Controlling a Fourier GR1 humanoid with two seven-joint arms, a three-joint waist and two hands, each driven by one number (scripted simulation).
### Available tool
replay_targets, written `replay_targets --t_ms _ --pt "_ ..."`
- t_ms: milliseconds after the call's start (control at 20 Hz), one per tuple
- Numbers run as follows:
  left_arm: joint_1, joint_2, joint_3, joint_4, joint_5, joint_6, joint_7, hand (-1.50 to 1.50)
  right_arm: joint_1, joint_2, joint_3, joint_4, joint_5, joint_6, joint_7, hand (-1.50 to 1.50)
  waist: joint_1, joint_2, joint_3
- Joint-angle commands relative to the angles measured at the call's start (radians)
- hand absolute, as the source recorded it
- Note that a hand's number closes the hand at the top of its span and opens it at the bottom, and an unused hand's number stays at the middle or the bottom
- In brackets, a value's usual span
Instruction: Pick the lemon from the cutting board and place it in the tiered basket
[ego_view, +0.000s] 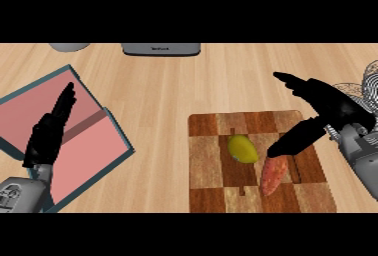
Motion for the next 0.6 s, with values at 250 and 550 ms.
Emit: replay_targets --t_ms 250,550 --pt "-0.007 -0.019 0.029 -0.013 -0.028 -0.003 0.023 0.00 -0.030 0.102 0.124 0.055 0.058 0.038 0.174 -1.50 -0.010 -0.003 0.001" --pt "0.003 -0.039 0.029 -0.040 -0.048 -0.026 0.051 0.00 -0.020 0.121 0.117 0.128 0.084 0.077 0.135 -1.50 -0.010 -0.002 0.001"
